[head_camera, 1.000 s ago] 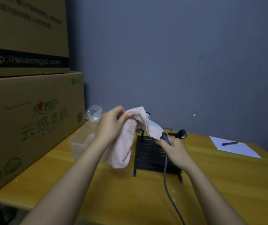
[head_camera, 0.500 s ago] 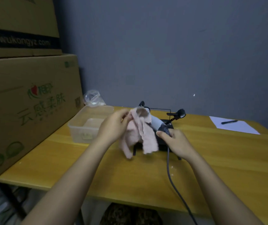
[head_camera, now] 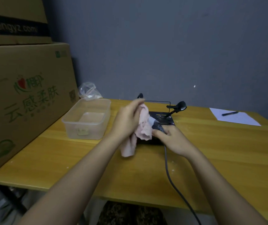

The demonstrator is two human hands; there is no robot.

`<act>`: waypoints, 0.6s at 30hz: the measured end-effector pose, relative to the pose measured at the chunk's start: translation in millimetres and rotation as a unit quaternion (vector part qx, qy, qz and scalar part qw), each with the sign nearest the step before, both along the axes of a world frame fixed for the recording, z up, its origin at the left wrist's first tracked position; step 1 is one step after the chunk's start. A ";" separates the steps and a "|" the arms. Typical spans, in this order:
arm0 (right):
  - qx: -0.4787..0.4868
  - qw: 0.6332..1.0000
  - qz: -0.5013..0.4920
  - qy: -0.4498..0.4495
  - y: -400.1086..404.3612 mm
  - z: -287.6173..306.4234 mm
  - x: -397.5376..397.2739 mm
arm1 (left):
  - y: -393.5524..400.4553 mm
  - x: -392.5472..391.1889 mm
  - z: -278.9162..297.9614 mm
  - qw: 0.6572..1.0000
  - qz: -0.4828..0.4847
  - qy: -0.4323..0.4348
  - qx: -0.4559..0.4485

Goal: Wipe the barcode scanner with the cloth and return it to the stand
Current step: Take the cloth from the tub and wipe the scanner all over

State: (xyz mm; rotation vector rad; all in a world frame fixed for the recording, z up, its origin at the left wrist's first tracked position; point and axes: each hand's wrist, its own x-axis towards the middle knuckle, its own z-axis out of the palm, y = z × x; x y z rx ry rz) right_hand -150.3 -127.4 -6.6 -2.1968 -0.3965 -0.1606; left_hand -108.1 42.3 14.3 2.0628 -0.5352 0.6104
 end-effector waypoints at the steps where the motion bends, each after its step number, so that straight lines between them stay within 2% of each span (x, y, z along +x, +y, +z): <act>1: 0.003 1.000 0.002 0.006 -2.3 -0.6 0.9 | -0.2 0.7 -4.0 0.998 -0.016 0.012 0.062; 3: 0.016 0.999 0.002 0.031 -8.8 -2.1 3.7 | 3.6 -0.8 -12.3 0.983 -0.086 0.078 0.140; 5: 0.032 0.997 -0.004 0.071 -14.4 0.0 6.3 | 7.4 -3.4 -21.2 0.951 -0.164 0.131 0.226; 6: 0.037 0.995 -0.004 0.094 -15.4 2.9 7.2 | 7.0 -3.4 -24.9 0.937 -0.164 0.108 0.290; 8: 0.066 0.987 0.014 0.147 -13.5 8.1 9.2 | 2.4 0.6 -32.1 0.926 -0.103 -0.023 0.362; 10: 0.108 0.973 0.048 0.196 -10.4 11.2 10.6 | -4.8 7.5 -35.4 0.910 -0.046 -0.130 0.392; 12: 0.115 0.967 0.072 0.214 -9.2 12.8 10.5 | -9.3 18.4 -32.7 0.909 -0.024 -0.186 0.373; 14: 0.077 0.974 0.065 0.201 -10.9 12.8 9.6 | -10.3 19.3 -21.9 0.916 -0.050 -0.163 0.363; 16: -0.007 0.987 0.058 0.152 -15.1 14.7 5.9 | -9.2 21.7 -13.9 0.924 -0.081 -0.101 0.360; 18: -0.084 0.989 0.058 0.106 -19.5 18.1 1.9 | -8.3 23.7 -6.0 0.911 -0.118 -0.033 0.395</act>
